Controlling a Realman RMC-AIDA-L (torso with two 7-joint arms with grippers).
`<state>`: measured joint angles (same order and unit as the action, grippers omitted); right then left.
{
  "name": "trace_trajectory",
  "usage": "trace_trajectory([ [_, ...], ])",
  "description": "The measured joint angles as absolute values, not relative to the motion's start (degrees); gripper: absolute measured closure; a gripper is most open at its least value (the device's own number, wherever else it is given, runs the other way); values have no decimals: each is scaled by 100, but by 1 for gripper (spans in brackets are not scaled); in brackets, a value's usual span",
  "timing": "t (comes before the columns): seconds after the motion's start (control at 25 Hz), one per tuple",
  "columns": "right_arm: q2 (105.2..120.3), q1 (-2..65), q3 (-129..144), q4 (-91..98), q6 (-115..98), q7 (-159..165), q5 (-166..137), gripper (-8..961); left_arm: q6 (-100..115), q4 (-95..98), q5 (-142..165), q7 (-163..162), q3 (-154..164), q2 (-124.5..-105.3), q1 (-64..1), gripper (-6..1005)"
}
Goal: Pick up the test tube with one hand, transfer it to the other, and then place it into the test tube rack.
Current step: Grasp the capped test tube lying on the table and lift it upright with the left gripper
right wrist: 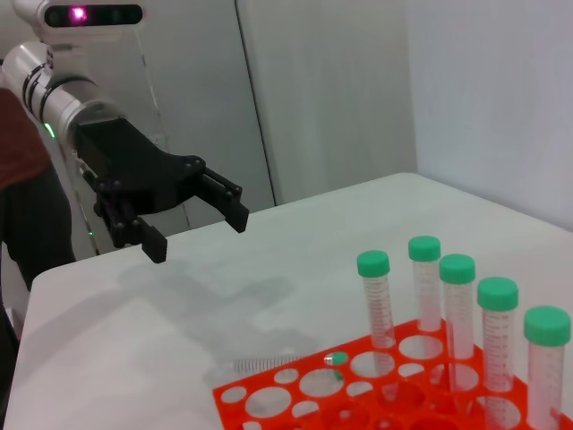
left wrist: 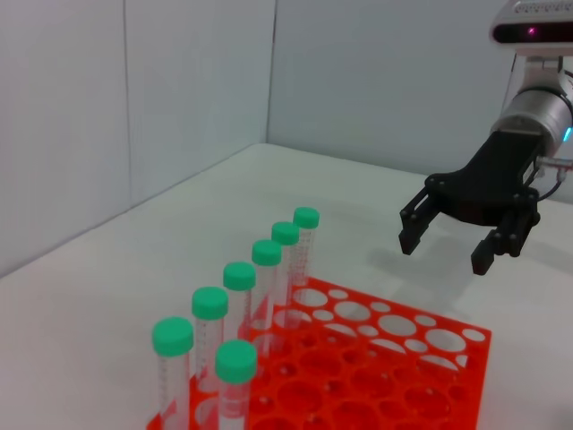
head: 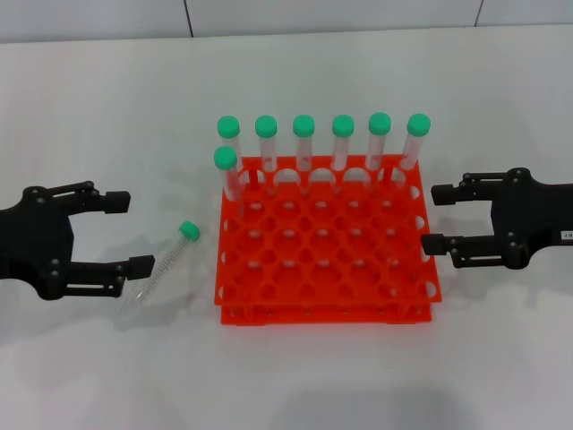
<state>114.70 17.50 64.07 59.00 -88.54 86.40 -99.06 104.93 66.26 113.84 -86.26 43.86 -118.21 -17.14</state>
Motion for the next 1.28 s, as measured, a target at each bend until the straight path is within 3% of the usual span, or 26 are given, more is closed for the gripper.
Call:
trace_trajectory([
  [0.4,11479,1759,6415,5933,-8895,8640,-9877,256,10502,6702,12545,-9636,4398,-11471,-2100,116],
  [0.56,11485,1759,6424,5932,-8895,8640,-9877,256,10509,6692,13436,-10072,4406,-11426,-2406,116],
  [1.28,11505,1819,6451,5933,-8866,8640,-9817,257,10548,6632,15146,-11161,5095,-11666,-3452,116],
])
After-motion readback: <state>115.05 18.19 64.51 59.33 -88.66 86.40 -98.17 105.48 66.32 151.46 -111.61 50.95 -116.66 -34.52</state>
